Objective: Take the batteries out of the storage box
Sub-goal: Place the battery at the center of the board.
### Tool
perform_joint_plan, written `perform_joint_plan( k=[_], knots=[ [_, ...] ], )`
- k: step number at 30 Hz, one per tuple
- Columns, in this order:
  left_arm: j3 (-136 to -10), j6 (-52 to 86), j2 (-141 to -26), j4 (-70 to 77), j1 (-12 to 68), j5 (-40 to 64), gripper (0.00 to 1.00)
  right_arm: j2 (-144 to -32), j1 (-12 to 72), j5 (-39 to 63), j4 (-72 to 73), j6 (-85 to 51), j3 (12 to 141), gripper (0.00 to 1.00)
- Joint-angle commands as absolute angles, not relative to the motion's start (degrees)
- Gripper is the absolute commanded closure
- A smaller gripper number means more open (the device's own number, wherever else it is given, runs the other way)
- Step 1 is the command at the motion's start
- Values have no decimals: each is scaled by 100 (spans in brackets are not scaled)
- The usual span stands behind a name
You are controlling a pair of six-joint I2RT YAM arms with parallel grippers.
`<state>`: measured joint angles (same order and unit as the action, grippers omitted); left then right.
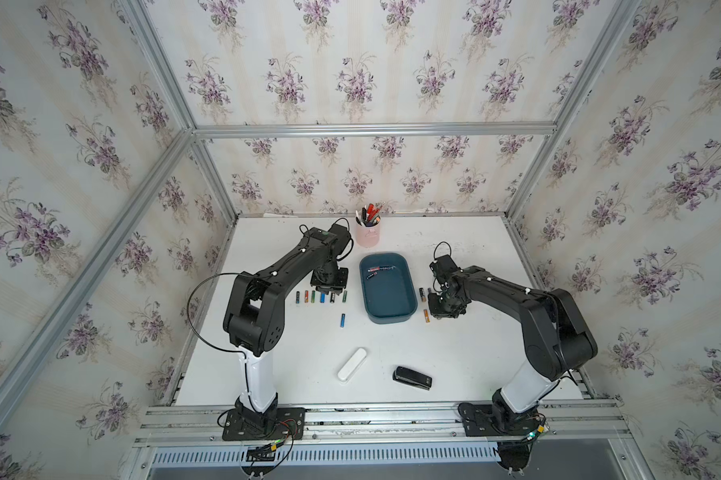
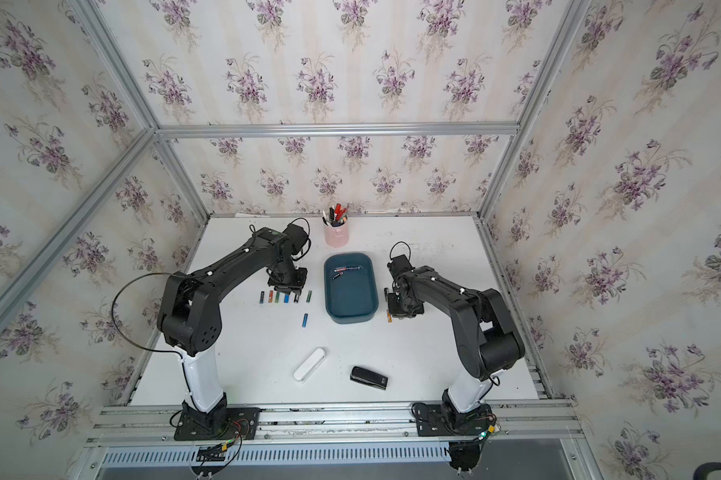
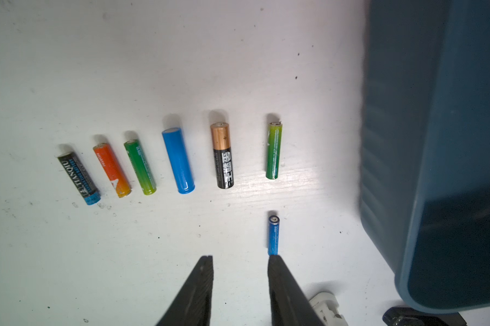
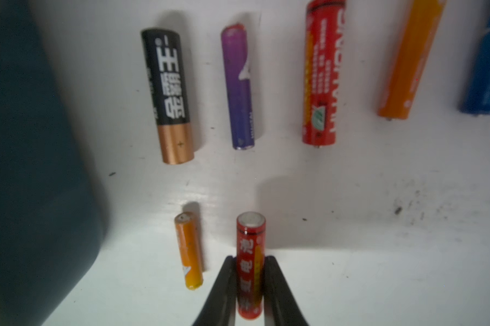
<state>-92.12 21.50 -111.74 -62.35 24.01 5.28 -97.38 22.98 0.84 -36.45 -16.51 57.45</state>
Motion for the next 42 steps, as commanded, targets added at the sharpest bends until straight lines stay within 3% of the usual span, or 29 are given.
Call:
perform_joint_plan(
  k=[1,30,42],
  knots=[
    [-9194,2125,-11189,-6334,2399,483,62,-9791,2302,136,-3558,-1646,5719,79],
    [-9604,2058,-11212,-6572,2408,387,62,-9824,2297,208,-3760,-1573,6009,69],
    [-11834,1564,-12246,-7388,2625,299,61,-9656,2276,115,-4077,-1559,6747,68]
  ],
)
